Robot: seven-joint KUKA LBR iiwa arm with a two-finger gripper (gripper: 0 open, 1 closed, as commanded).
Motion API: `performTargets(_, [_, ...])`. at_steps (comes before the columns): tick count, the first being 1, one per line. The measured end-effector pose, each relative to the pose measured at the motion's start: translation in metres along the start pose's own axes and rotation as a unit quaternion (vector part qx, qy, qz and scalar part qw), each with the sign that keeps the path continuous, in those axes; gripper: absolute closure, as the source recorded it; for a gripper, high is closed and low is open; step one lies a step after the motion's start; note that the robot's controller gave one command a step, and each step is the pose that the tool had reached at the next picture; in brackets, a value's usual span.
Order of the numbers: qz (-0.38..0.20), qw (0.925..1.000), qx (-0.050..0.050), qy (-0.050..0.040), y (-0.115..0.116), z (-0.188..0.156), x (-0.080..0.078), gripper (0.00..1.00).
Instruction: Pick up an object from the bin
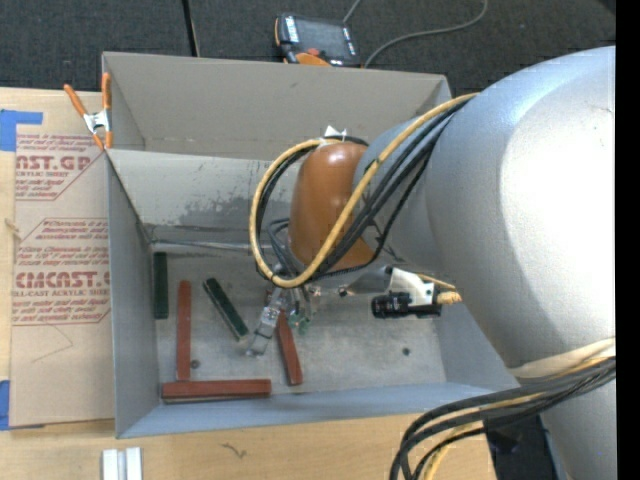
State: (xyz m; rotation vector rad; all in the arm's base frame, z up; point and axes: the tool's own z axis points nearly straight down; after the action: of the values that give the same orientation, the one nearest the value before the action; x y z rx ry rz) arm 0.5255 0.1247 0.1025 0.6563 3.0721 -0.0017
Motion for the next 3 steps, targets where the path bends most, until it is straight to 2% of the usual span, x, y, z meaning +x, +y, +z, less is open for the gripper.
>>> performTargets(1, [-0.066,0.9978,0.002,0.0016,-0.068,0.029,-0.001,0.00])
performTargets(2, [-0.068,0.9977,0.000,0.0002,-0.065,0.028,-0.001,1.00])
performTargets(3, [-0.093,0.9956,-0.002,-0.0036,-0.062,-0.084,-0.011,1.00])
